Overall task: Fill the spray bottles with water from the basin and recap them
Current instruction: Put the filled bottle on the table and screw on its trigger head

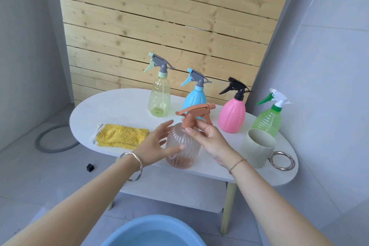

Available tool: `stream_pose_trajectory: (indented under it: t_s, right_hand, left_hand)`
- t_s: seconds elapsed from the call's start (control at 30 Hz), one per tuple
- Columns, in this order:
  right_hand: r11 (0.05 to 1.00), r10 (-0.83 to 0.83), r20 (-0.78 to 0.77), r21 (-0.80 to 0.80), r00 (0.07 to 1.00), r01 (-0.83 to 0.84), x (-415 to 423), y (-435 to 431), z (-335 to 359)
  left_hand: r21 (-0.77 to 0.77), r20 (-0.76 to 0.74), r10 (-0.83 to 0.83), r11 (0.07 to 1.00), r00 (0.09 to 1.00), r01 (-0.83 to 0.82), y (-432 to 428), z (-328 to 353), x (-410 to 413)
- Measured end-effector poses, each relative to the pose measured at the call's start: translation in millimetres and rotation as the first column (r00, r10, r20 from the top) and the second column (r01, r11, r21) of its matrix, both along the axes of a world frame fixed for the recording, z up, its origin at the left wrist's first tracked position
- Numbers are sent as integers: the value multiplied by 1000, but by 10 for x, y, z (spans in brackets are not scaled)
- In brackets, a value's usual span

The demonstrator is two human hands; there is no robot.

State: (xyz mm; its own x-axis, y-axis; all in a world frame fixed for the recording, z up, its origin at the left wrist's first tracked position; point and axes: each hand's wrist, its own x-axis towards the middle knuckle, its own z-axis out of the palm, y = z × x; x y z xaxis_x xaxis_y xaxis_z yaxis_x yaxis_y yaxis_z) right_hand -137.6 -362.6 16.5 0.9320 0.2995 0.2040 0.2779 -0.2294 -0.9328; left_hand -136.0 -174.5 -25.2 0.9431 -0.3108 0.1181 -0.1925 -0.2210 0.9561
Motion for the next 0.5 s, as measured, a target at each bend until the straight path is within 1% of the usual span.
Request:
stream_pose_trajectory:
  t_s: [0.07, 0.1, 0.17, 0.23, 0.4, 0.47, 0.5]
  right_hand:
    - [999, -36, 19, 42, 999, 35, -15, 32, -30]
    - [996, -58, 21, 72, 998, 56, -17, 44, -48]
    - [987, -94, 22, 131, 995, 90, -14, 65, -74]
    - [981, -129, 41, 151, 991, 122, -14, 89, -97]
    - [980, -176, 116, 112, 978, 163, -79, 126, -86]
    - [976, -208, 70, 78, 976, 202, -117, 117, -62]
    - [966, -256, 33, 43, 966, 254, -134, 103, -65]
  left_hand:
    - [112, 46, -63, 992, 997, 58, -30, -72, 54]
    - [121, 56, -59, 991, 997, 52, -38, -96, 80]
    - [85, 66, -43, 996, 997, 37, -51, -118, 103]
    - [64, 101, -44, 997, 994, 38, -66, -119, 95]
    - [43, 112, -16, 999, 994, 12, -98, -119, 70]
    - [54, 119, 19, 998, 993, -26, -133, -113, 42]
    - [56, 118, 42, 997, 992, -49, -159, -117, 26]
